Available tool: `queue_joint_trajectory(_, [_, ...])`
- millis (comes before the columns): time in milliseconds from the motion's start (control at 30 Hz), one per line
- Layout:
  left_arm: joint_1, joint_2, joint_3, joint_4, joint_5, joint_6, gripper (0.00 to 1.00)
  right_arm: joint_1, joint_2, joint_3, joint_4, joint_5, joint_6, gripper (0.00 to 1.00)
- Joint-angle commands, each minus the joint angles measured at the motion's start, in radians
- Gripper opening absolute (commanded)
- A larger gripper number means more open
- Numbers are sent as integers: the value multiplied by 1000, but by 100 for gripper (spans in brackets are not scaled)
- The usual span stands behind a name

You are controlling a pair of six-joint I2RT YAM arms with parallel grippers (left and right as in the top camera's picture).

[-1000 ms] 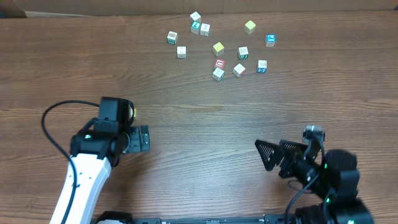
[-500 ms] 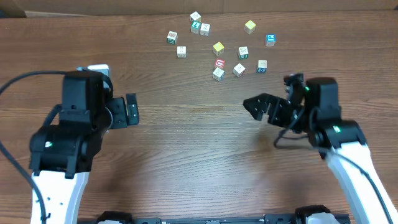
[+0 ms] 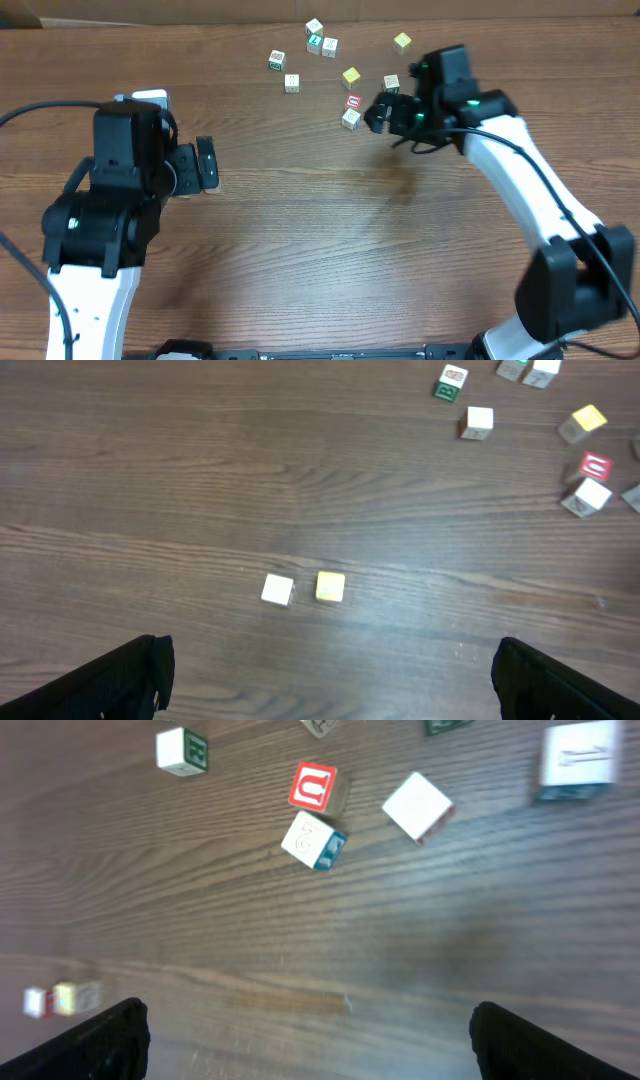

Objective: Form a horizontal line

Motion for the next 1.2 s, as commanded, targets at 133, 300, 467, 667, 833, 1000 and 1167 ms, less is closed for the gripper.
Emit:
queue_joint_trajectory(133, [3,101,20,71,-75,9,100,120,155,21,146,296,224,97])
queue_joint_trajectory(300, [3,132,20,105,-76,9,100,139,243,21,302,318,257,97])
queue_joint_trajectory(467, [3,134,20,117,-76,9,100,139,311,21,402,322,309,91])
queue_joint_trajectory(667, [3,134,20,117,-76,9,100,153,362,21,484,336,335,85])
queue_joint_trajectory(833, [3,134,20,117,-76,9,100,170,408,21,496,418,334,81])
queue_joint_trajectory(1000, [3,134,20,117,-76,9,100,171,425,21,496,415,330,63])
queue_joint_trajectory(1167, [3,134,20,117,-101,8,100,171,424,25,496,394,293,43])
